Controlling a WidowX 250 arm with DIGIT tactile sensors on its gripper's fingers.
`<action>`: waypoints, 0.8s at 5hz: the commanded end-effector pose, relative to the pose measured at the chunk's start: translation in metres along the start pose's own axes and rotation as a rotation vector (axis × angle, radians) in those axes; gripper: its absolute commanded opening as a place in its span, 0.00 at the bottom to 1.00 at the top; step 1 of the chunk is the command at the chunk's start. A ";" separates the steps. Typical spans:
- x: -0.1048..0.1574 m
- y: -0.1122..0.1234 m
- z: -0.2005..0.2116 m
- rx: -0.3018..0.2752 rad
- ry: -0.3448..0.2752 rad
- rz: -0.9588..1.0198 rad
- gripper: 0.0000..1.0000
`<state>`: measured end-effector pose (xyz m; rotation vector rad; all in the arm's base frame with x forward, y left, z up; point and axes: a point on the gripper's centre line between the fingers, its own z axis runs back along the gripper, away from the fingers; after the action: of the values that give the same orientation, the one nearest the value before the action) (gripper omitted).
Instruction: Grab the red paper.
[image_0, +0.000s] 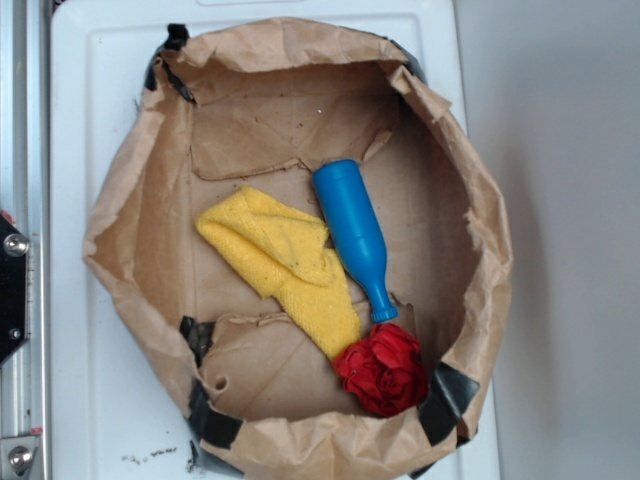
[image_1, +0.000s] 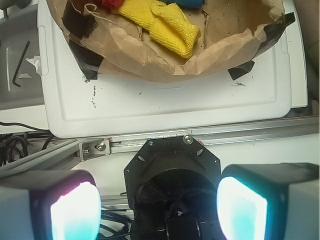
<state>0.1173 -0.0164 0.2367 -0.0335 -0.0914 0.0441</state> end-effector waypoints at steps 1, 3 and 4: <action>0.000 0.000 0.000 0.000 0.000 0.000 1.00; 0.011 -0.013 -0.007 0.035 -0.063 0.049 1.00; 0.041 -0.014 -0.018 0.048 -0.087 0.068 1.00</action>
<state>0.1556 -0.0304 0.2134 0.0134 -0.1375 0.1117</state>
